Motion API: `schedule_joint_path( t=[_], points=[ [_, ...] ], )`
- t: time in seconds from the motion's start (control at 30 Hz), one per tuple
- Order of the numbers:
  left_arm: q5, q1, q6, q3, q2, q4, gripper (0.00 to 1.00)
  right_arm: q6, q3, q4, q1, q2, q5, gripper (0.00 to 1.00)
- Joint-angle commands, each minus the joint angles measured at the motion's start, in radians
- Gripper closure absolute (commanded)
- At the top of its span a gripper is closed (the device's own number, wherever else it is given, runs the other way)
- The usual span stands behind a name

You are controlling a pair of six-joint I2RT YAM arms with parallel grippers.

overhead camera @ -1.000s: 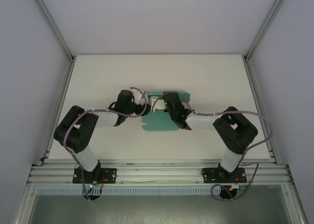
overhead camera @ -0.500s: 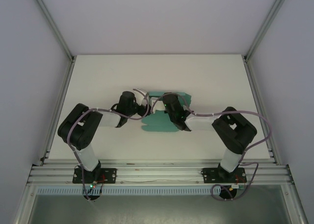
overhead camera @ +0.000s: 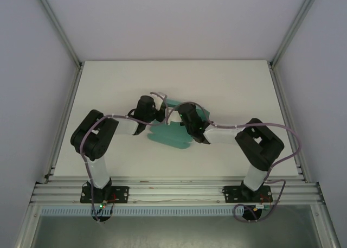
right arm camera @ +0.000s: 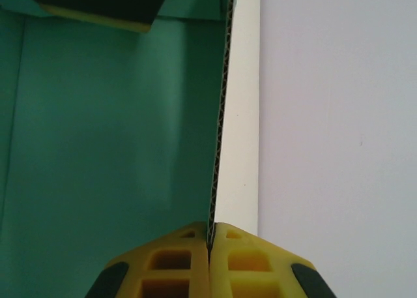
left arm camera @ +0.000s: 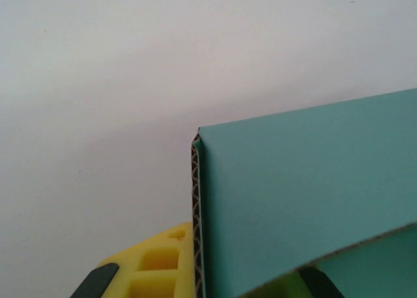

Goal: Assemble paper box

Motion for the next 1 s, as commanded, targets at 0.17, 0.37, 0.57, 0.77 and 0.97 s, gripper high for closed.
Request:
schedule_joint_path(
  t=[0.17,0.37,0.57,0.77,0.97],
  points=[
    [-0.437,-0.060,-0.125,0.016,0.090,-0.010,1.00,0.192,0.032,-0.126,0.013,0.023,-0.040,1.00],
    [-0.460,-0.082,-0.134,-0.033,0.108,0.078,1.00,0.257,0.020,-0.109,0.013,0.021,-0.029,1.00],
    [-0.284,-0.083,-0.055,-0.070,0.088,0.145,1.00,0.343,0.052,-0.170,-0.015,-0.022,-0.012,0.63],
    [-0.139,-0.083,-0.019,-0.094,0.083,0.197,1.00,0.461,0.056,-0.283,-0.061,-0.156,-0.145,0.34],
    [-0.100,-0.084,0.014,-0.091,0.079,0.191,1.00,0.598,0.103,-0.529,-0.132,-0.267,-0.368,0.24]
  ],
)
